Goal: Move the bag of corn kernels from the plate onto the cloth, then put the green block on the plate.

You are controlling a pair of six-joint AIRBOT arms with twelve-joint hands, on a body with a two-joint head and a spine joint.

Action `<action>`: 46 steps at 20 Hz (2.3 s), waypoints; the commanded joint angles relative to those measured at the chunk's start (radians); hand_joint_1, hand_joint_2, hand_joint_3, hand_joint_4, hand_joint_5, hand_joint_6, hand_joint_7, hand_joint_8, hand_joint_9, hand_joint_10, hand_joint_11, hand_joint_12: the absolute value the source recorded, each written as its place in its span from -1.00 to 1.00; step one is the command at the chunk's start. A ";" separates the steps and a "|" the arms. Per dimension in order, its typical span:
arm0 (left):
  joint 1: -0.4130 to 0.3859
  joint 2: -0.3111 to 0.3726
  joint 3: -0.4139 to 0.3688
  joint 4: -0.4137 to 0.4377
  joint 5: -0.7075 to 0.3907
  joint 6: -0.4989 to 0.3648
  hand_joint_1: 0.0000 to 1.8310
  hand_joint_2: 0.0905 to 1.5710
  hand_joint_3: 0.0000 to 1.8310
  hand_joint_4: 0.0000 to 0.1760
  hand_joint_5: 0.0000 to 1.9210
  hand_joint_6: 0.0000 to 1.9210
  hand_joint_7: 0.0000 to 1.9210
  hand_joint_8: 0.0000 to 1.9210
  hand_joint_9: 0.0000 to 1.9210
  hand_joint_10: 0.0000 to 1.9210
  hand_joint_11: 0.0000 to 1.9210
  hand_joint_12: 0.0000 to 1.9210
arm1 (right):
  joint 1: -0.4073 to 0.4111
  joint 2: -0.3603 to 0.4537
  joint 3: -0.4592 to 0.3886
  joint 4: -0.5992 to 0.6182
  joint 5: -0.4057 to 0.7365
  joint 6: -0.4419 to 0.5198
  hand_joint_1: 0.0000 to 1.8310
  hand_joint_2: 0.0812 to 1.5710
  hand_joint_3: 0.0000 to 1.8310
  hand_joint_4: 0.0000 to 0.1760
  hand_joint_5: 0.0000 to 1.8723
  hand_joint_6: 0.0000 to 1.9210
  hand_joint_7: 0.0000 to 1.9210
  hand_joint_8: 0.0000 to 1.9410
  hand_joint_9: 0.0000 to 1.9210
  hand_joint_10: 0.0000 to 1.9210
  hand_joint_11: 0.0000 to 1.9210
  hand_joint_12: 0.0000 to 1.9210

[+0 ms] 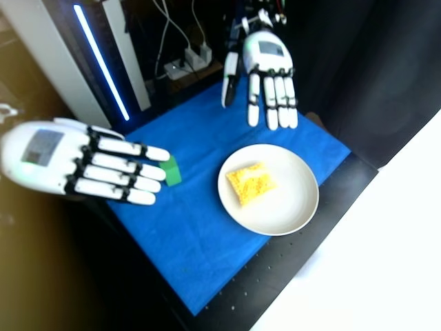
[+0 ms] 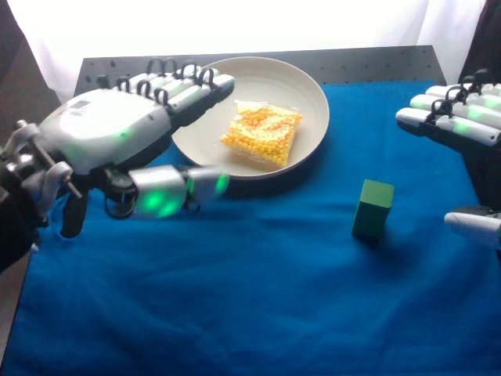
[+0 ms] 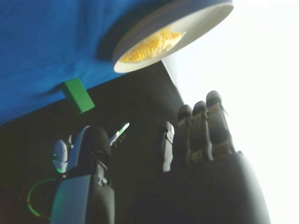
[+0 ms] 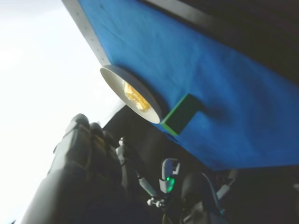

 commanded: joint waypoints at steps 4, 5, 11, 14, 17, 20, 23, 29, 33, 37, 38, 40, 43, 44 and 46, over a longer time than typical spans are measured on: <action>-0.048 -0.031 0.034 0.012 -0.081 -0.003 -0.57 0.76 -1.00 -1.00 -1.00 -1.00 -1.00 -1.00 -1.00 -1.00 -1.00 -0.63 | 0.013 -0.001 0.005 0.016 0.110 -0.002 -0.54 0.64 -0.99 -1.00 -1.00 -1.00 -1.00 -1.00 -1.00 -1.00 -1.00 -1.00; -0.065 -0.044 0.050 0.013 -0.059 -0.003 -0.54 0.74 -1.00 -0.99 -1.00 -1.00 -1.00 -1.00 -1.00 -1.00 -1.00 -0.60 | 0.013 -0.002 0.006 0.017 0.110 -0.002 -0.57 0.64 -0.99 -1.00 -1.00 -1.00 -1.00 -1.00 -1.00 -1.00 -1.00 -1.00; -0.203 -0.202 0.223 -0.059 0.158 0.085 -0.27 0.60 -1.00 -0.58 -0.99 -1.00 -0.99 -1.00 -0.96 -0.99 -1.00 -0.36 | 0.013 -0.015 0.009 0.017 0.110 -0.002 -0.64 0.67 -1.00 -1.00 -1.00 -1.00 -1.00 -1.00 -1.00 -1.00 -1.00 -1.00; -0.215 -0.276 0.309 -0.121 0.242 0.109 -0.23 0.57 -1.00 -0.32 -0.97 -1.00 -0.99 -1.00 -0.98 -0.99 -1.00 -0.41 | 0.013 -0.019 0.011 0.017 0.110 -0.002 -0.62 0.67 -1.00 -1.00 -1.00 -1.00 -1.00 -1.00 -1.00 -1.00 -1.00 -1.00; -0.208 -0.347 0.387 -0.203 0.312 0.144 -0.33 0.63 -1.00 -0.24 -1.00 -1.00 -1.00 -1.00 -1.00 -1.00 -1.00 -0.62 | 0.013 -0.019 0.011 0.017 0.110 -0.002 -0.55 0.64 -1.00 -1.00 -1.00 -1.00 -1.00 -1.00 -1.00 -1.00 -1.00 -1.00; -0.198 -0.385 0.436 -0.237 0.359 0.144 -0.18 0.63 -1.00 -0.60 -0.91 -1.00 -0.95 -1.00 -0.92 -1.00 -1.00 -0.34 | 0.013 -0.019 0.011 0.017 0.110 -0.002 -0.54 0.64 -1.00 -1.00 -1.00 -1.00 -1.00 -1.00 -1.00 -1.00 -1.00 -1.00; -0.194 -0.409 0.472 -0.269 0.388 0.144 0.04 0.64 -1.00 -1.00 -0.65 -0.96 -0.76 -0.98 -0.65 -0.93 -0.99 0.44 | 0.013 -0.020 0.011 0.017 0.110 -0.001 -0.54 0.64 -1.00 -1.00 -1.00 -1.00 -1.00 -1.00 -1.00 -1.00 -1.00 -1.00; -0.197 -0.403 0.471 -0.276 0.373 0.144 0.16 0.66 -1.00 -1.00 -0.38 0.54 -0.46 -0.59 -0.52 0.52 -0.46 0.86 | 0.013 -0.020 0.011 0.017 0.110 -0.001 -0.54 0.64 -1.00 -1.00 -1.00 -1.00 -1.00 -1.00 -1.00 -1.00 -1.00 -1.00; -0.222 -0.354 0.423 -0.263 0.295 0.145 0.37 0.74 -1.00 -1.00 -0.41 0.73 -0.61 0.85 -0.50 0.81 -0.40 0.97 | 0.012 -0.020 0.011 0.017 0.110 0.001 -0.55 0.65 -1.00 -1.00 -1.00 -1.00 -1.00 -1.00 -1.00 -1.00 -1.00 -1.00; -0.237 -0.260 0.312 -0.180 0.150 0.111 0.38 0.74 -1.00 -1.00 -0.42 0.68 -0.58 0.95 -0.50 0.82 -0.44 0.93 | 0.012 -0.020 0.011 0.019 0.110 0.003 -0.60 0.67 -0.99 -1.00 -1.00 -1.00 -1.00 -1.00 -1.00 -1.00 -1.00 -1.00; -0.237 -0.244 0.295 -0.160 0.129 0.097 0.38 0.74 -1.00 -1.00 -0.42 0.68 -0.58 0.95 -0.50 0.82 -0.44 0.93 | 0.012 -0.020 0.011 0.019 0.110 0.003 -0.60 0.67 -0.99 -1.00 -1.00 -1.00 -1.00 -1.00 -1.00 -1.00 -1.00 -1.00; -0.221 -0.184 0.221 -0.083 0.034 0.040 0.41 0.74 -1.00 -1.00 -0.56 0.79 -0.87 0.37 -0.52 0.84 -0.46 0.95 | 0.012 -0.021 0.010 0.020 0.110 0.010 -0.55 0.67 -1.00 -1.00 -1.00 -1.00 -1.00 -1.00 -1.00 -1.00 -1.00 -1.00; -0.139 -0.080 0.098 0.015 -0.109 -0.044 0.40 0.75 -1.00 -1.00 -0.56 0.79 -0.83 0.29 -0.53 0.83 -0.49 1.00 | 0.012 -0.021 0.007 0.025 0.110 0.014 -0.57 0.68 -1.00 -1.00 -1.00 -1.00 -1.00 -1.00 -1.00 -1.00 -1.00 -1.00; -0.094 -0.041 0.055 0.034 -0.158 -0.073 0.41 0.72 -1.00 -1.00 -0.52 0.75 -0.78 0.27 -0.49 0.78 -0.49 0.96 | 0.012 -0.020 0.006 0.028 0.111 0.014 -0.61 0.69 -0.99 -1.00 -1.00 -1.00 -1.00 -1.00 -1.00 -1.00 -1.00 -1.00; -0.011 0.010 -0.007 0.072 -0.249 -0.155 0.16 0.73 -1.00 -1.00 -0.48 0.73 -0.78 0.25 -0.59 0.76 -0.55 1.00 | 0.012 -0.020 0.005 0.033 0.111 0.014 -0.65 0.69 -0.99 -1.00 -1.00 -1.00 -1.00 -1.00 -1.00 -1.00 -1.00 -1.00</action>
